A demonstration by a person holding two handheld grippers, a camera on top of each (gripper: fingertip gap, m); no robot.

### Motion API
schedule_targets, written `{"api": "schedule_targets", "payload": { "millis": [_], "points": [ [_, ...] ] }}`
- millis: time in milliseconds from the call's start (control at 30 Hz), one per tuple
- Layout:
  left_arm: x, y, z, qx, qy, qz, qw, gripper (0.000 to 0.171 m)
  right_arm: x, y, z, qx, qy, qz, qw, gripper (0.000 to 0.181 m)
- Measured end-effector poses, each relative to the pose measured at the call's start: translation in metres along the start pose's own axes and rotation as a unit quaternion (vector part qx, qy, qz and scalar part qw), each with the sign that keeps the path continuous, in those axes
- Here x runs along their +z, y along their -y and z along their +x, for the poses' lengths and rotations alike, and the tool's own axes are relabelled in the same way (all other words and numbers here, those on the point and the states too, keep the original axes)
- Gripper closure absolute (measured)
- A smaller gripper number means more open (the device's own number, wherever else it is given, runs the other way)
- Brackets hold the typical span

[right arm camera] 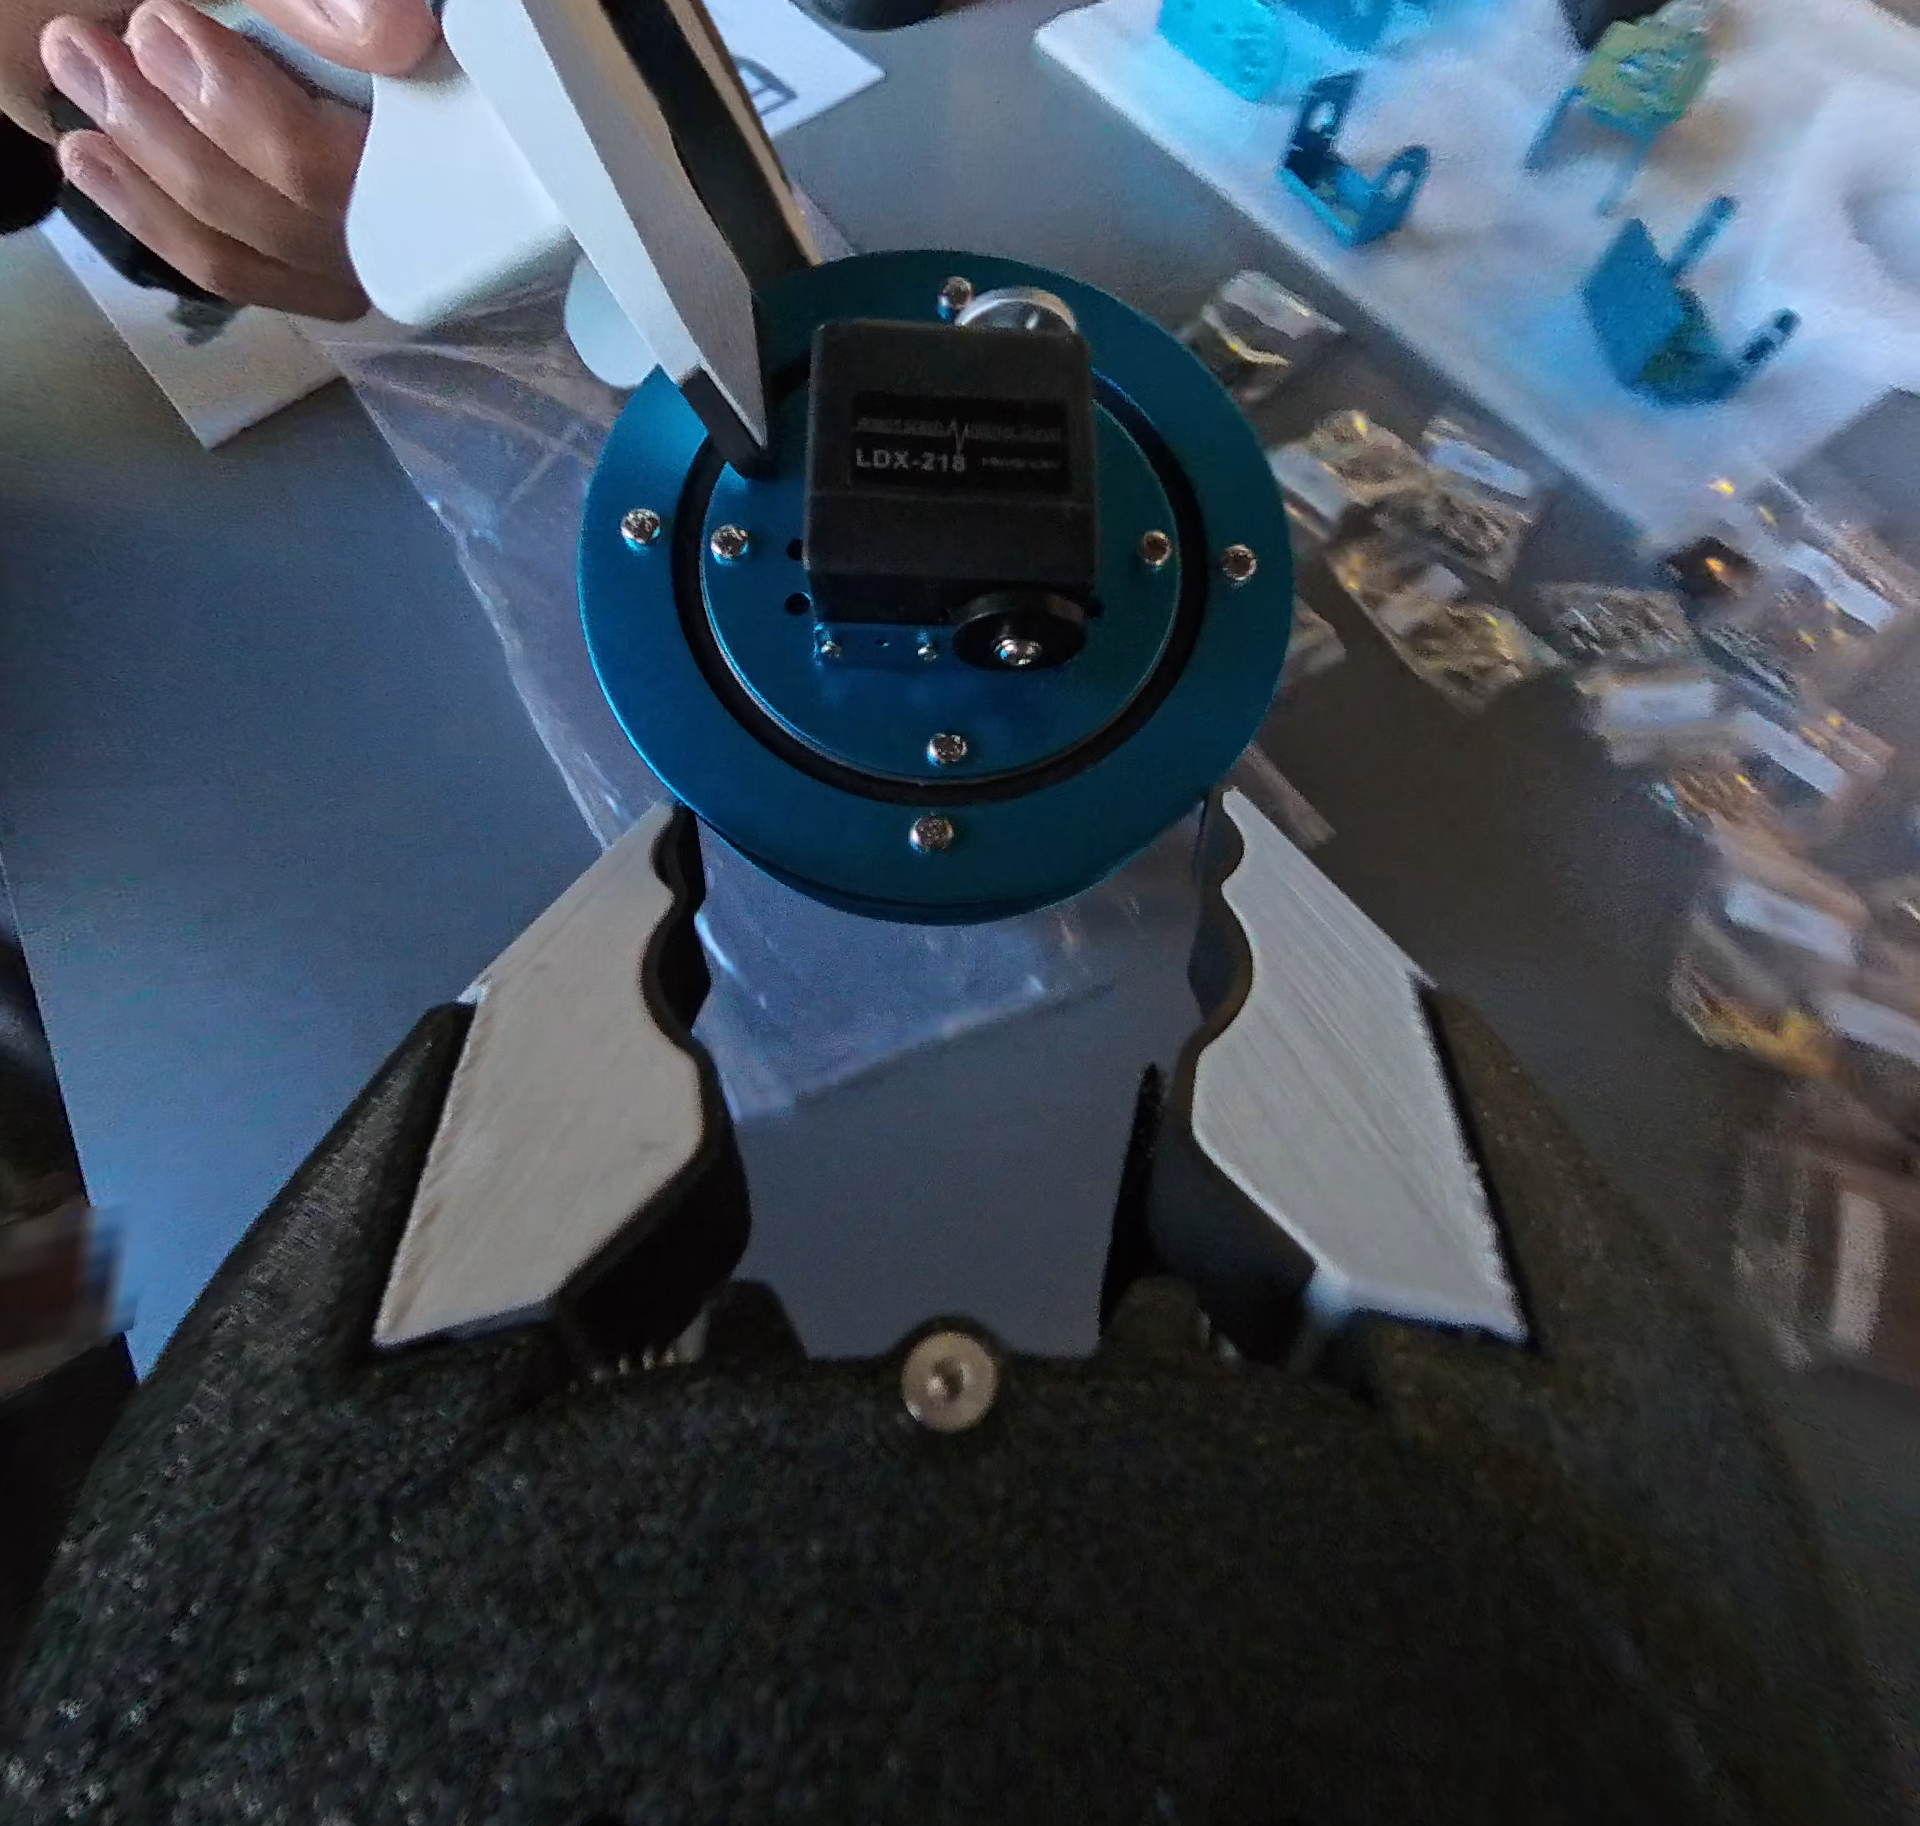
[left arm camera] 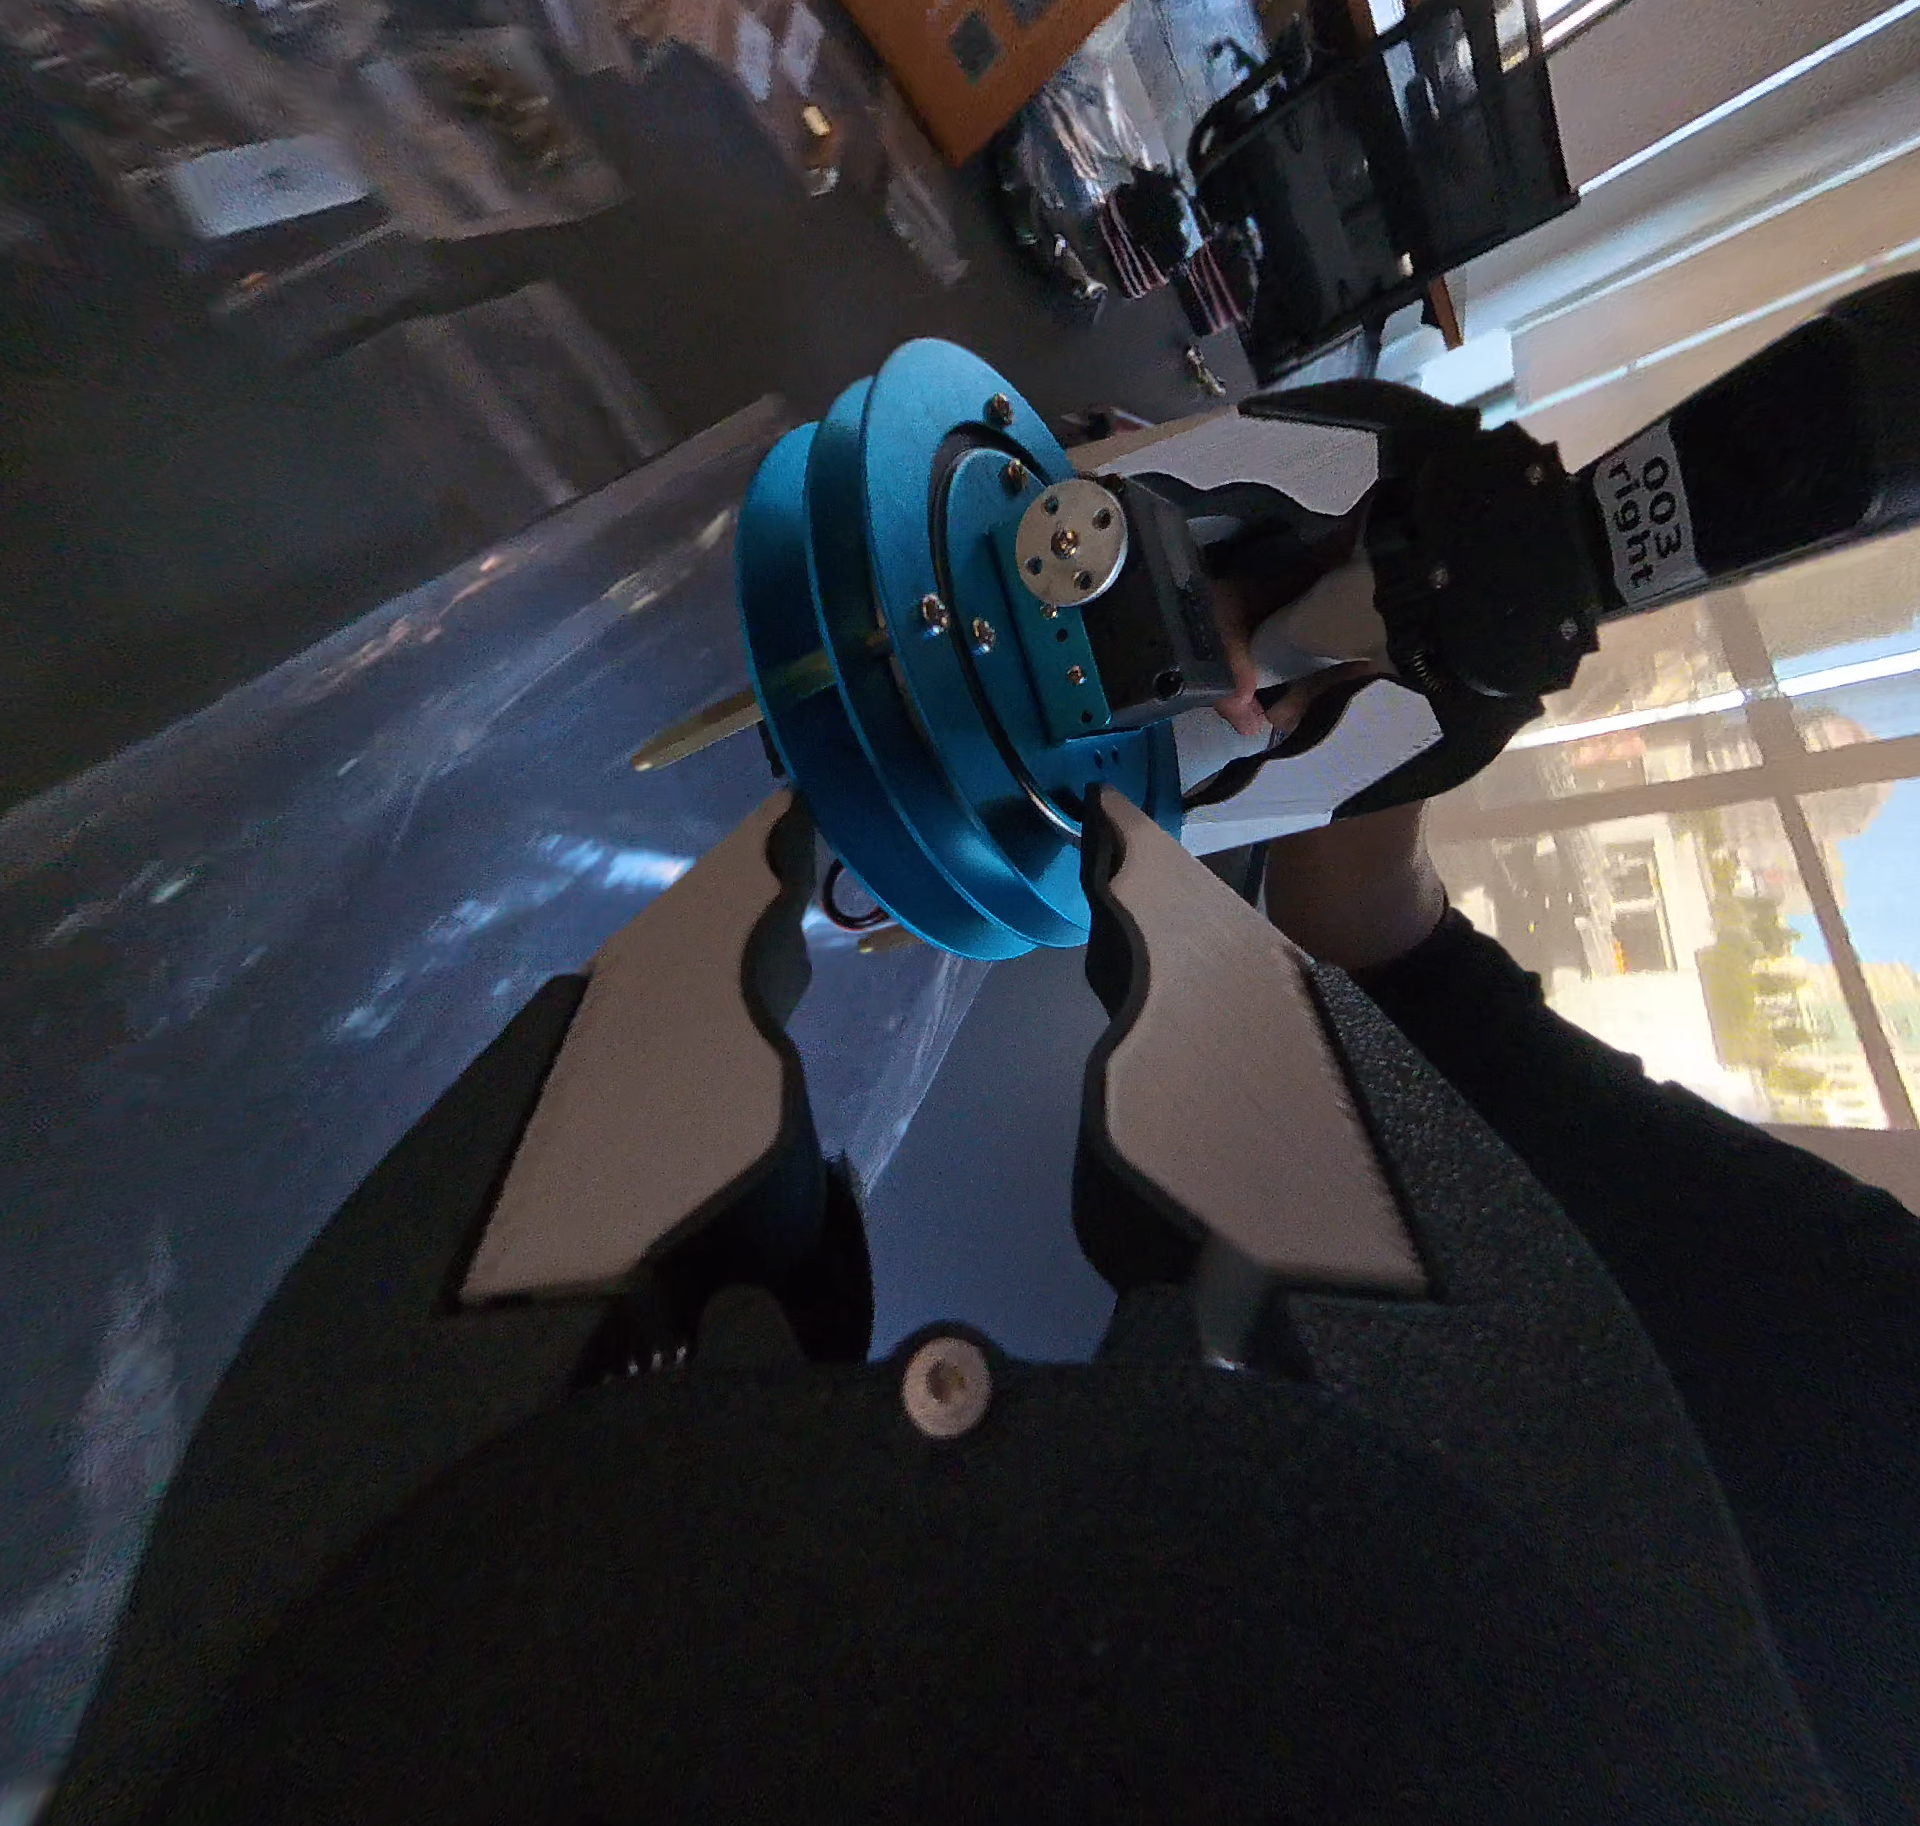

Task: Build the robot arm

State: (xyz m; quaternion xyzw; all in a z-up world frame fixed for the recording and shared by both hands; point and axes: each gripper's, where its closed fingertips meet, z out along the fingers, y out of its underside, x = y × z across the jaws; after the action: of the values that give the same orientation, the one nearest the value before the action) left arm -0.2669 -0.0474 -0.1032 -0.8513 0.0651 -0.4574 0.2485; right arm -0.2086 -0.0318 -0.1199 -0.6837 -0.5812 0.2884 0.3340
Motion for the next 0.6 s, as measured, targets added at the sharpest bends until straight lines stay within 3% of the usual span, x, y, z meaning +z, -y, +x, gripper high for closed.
{"api": "schedule_targets", "payload": {
  "millis": [200,600],
  "points": [
    [-0.033,-0.015,-0.02,-0.021,-0.004,0.026,0.999,0.12,0.033,0.017,-0.024,0.0,0.027,-0.015,1.0,0.087],
    [-0.019,-0.026,-0.021,-0.026,-0.052,0.015,0.998,0.12,0.025,0.006,-0.025,-0.027,-0.008,-0.039,0.999,0.087]
  ]
}}
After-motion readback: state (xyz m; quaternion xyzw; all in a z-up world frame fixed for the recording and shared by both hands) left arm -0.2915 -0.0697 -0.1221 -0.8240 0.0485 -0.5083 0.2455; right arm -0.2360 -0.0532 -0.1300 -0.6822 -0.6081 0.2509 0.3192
